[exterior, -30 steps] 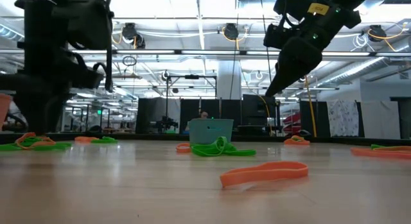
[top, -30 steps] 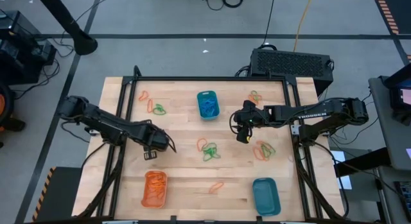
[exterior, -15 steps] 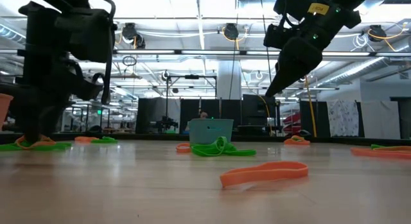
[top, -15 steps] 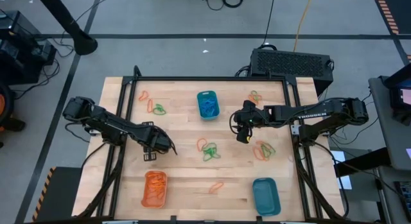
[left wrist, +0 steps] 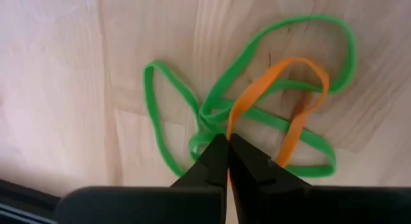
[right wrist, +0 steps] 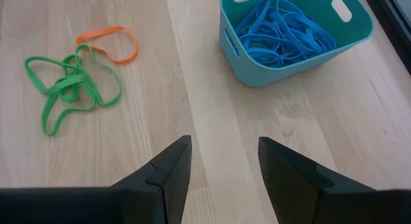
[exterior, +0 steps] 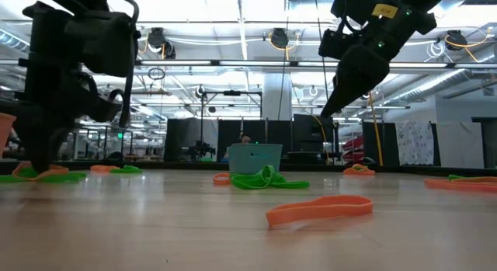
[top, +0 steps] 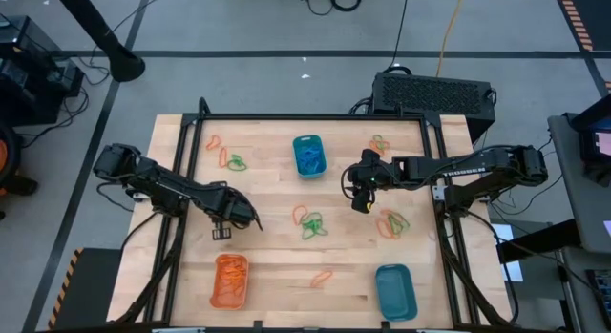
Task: Sort rubber bands into baskets
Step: Put the orange rubber band into the orange bin
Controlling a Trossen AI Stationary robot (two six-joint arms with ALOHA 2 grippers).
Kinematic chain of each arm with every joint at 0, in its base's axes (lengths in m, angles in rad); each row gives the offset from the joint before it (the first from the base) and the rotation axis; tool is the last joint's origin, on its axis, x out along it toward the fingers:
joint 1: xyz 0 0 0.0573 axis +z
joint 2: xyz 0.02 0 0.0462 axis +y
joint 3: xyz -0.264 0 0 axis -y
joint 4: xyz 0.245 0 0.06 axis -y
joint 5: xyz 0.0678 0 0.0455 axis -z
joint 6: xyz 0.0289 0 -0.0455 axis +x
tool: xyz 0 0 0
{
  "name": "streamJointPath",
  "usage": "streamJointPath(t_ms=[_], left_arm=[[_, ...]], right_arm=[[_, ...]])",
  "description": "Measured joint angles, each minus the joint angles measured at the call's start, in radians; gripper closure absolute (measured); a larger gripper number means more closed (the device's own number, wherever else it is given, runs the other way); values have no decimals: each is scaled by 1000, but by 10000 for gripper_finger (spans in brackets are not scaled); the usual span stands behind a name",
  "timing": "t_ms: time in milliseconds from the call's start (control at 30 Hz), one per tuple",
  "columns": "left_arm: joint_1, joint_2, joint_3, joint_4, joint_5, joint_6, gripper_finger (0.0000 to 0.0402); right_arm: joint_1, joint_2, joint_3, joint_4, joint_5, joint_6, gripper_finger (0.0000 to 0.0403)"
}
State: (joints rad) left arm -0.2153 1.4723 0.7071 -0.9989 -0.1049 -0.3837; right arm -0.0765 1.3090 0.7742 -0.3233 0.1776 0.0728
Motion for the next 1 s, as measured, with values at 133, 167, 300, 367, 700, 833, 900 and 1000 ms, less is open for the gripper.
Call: streamJointPath(t_ms=[133, 167, 300, 367, 700, 833, 900, 1000], left_arm=[[0, -1, 0, -10, 6, -2, 396], [0, -1, 1, -10, 17, -3, 397], [-1, -19, 6, -10, 27, -9, 399], [-1, -44, 20, -10, -2, -14, 399], [-32, -275, 86, -36, 8, -108, 401], [-56, -370, 86, -36, 34, -195, 401], [-69, -405, 86, -34, 72, -246, 401], [-96, -432, 86, -20, 118, -325, 401]], right_arm=[[0, 0, 0, -1, 0, 12, 230], [0, 0, 0, -2, 0, 14, 230], [0, 0, 0, -5, 0, 15, 230], [0, 0, 0, -5, 0, 11, 230], [0, 0, 0, -6, 0, -13, 230], [0, 0, 0, -5, 0, -14, 230], [0, 0, 0, -5, 0, -14, 230], [0, 0, 0, -5, 0, -14, 230]])
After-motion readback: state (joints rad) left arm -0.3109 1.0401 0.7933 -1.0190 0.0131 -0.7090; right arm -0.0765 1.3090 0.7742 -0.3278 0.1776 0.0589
